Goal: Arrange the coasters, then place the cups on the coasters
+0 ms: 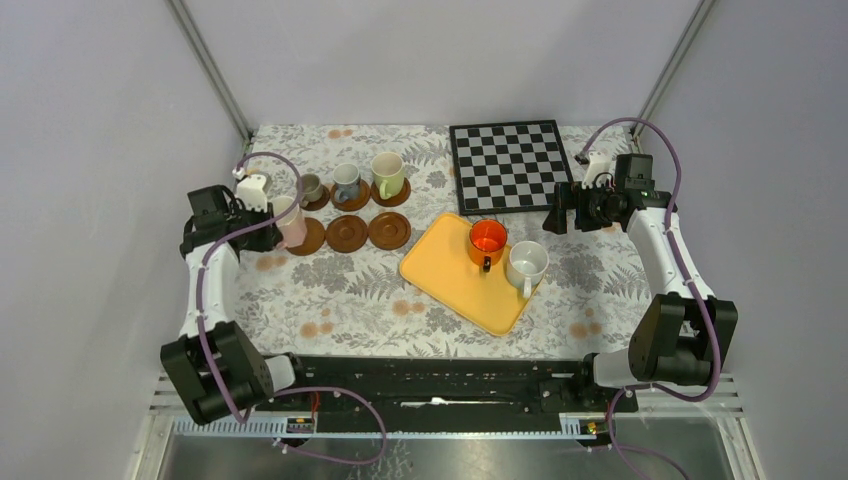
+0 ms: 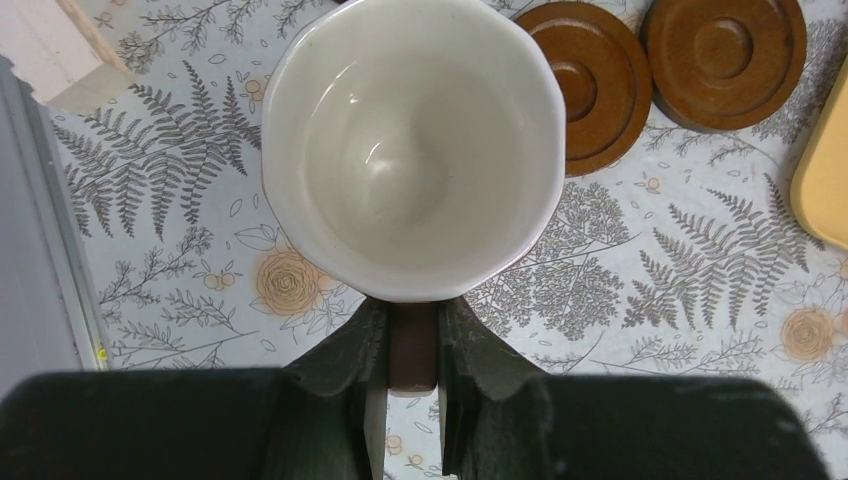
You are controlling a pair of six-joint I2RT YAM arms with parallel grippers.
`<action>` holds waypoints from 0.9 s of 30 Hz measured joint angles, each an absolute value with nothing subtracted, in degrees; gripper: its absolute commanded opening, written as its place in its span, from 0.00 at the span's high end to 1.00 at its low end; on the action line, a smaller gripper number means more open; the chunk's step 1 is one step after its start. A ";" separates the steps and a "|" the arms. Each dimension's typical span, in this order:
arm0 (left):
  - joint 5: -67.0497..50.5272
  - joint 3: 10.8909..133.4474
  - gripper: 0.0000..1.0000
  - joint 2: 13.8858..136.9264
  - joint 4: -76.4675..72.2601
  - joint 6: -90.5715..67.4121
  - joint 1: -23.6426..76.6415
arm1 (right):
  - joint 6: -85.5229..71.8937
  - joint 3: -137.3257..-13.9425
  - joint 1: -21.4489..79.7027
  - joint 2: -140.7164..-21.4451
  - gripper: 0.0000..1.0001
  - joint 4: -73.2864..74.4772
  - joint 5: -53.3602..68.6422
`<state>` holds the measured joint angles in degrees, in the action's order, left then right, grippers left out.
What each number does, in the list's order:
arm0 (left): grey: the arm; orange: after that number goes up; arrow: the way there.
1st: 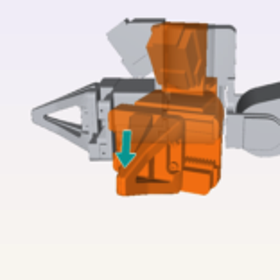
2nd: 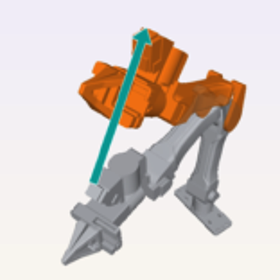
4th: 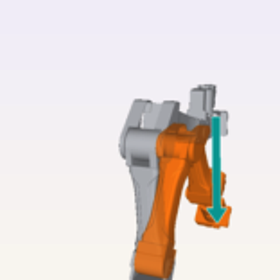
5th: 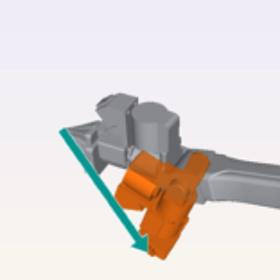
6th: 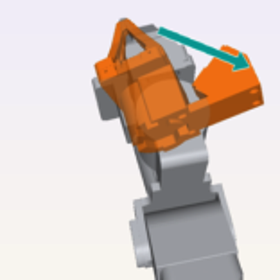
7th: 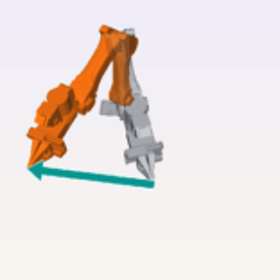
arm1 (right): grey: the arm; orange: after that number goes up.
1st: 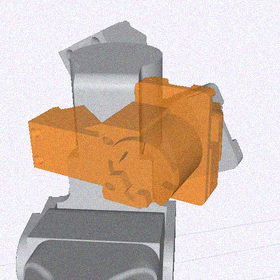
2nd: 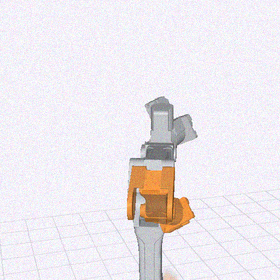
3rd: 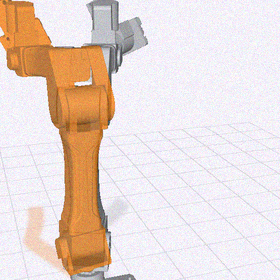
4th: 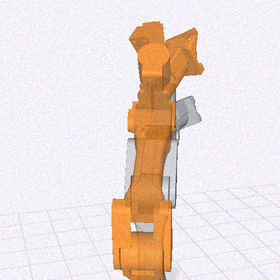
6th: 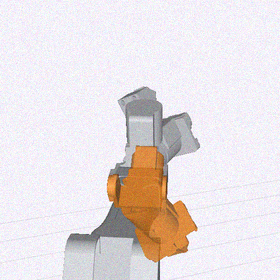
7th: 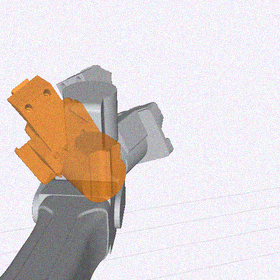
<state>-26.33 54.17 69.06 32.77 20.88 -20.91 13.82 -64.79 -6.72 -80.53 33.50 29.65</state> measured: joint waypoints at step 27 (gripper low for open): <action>-34.48 52.73 1.00 79.70 24.80 30.33 -24.40 | 13.82 -64.62 -6.72 -80.58 0.02 33.50 29.69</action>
